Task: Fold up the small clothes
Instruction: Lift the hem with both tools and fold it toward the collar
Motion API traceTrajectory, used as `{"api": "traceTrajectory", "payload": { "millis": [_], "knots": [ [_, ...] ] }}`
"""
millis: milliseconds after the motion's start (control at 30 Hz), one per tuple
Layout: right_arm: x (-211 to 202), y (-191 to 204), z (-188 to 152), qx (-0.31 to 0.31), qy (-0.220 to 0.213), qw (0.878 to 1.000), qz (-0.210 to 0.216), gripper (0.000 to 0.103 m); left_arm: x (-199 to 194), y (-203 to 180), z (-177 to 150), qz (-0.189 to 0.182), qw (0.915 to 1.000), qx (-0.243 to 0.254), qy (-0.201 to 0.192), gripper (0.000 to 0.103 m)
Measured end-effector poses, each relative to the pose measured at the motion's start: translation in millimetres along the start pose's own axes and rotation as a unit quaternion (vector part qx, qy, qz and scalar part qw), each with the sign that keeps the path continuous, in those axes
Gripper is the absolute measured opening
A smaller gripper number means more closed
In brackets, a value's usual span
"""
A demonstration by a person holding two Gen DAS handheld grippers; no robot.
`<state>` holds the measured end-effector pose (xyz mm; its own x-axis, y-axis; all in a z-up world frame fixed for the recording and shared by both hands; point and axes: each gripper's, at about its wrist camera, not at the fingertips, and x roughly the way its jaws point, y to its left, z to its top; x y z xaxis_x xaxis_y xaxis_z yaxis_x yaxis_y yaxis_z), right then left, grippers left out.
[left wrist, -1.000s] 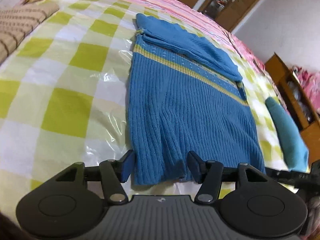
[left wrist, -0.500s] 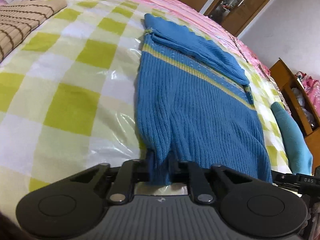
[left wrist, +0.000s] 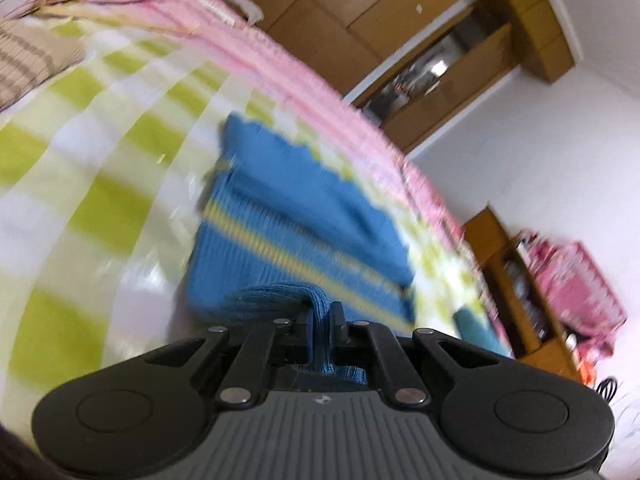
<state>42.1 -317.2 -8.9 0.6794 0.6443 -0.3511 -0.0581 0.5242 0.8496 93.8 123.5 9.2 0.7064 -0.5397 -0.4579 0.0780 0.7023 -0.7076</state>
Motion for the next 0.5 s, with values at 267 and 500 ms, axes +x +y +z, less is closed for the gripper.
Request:
{"api": "traceTrajectory", "payload": {
  "millis": [267,500],
  "knots": [
    [31.6,14.5,63.9,-0.008,-0.063,0.998,0.024,0.008,38.7,-14.5,58.5,-0.028,0.9981,0.016,-0.053,0.012],
    [71.3,17.1,123.1,-0.008,-0.099,0.995,0.023,0.007,80.8,-5.0,105.1,-0.012,0.9961,0.014,-0.086,0.012]
  ]
}}
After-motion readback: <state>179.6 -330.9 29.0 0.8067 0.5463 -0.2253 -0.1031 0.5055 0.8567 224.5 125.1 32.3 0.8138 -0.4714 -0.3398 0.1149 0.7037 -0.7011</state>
